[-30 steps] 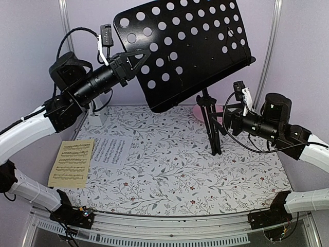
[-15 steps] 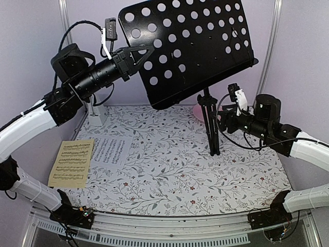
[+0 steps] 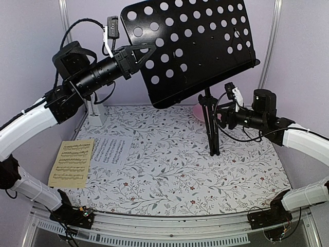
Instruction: Set up the instrument practice props
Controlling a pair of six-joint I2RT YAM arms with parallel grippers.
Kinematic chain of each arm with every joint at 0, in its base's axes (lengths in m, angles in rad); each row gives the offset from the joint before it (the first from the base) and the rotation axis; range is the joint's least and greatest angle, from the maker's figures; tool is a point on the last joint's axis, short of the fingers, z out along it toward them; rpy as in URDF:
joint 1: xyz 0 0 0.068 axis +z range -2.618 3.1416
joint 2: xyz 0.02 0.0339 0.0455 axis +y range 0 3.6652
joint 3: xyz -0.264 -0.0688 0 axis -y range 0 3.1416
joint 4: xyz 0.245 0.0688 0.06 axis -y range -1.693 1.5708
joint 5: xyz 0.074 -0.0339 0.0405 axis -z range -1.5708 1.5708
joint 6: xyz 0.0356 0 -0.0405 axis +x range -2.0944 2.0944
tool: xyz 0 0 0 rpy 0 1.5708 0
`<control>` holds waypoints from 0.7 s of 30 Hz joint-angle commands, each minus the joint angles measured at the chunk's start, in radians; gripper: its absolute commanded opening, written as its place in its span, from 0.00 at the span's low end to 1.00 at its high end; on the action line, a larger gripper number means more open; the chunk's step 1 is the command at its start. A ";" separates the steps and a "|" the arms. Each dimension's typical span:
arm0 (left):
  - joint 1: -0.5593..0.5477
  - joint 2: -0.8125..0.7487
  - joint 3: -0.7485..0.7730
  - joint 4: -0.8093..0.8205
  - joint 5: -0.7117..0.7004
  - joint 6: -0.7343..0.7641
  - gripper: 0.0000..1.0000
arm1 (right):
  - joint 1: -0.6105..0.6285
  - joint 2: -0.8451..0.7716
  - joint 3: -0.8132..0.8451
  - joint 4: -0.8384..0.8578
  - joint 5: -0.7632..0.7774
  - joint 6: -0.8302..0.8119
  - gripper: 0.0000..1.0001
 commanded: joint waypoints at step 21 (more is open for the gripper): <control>0.014 0.043 0.165 0.206 0.027 0.024 0.00 | -0.002 0.070 0.129 0.007 -0.004 -0.099 0.23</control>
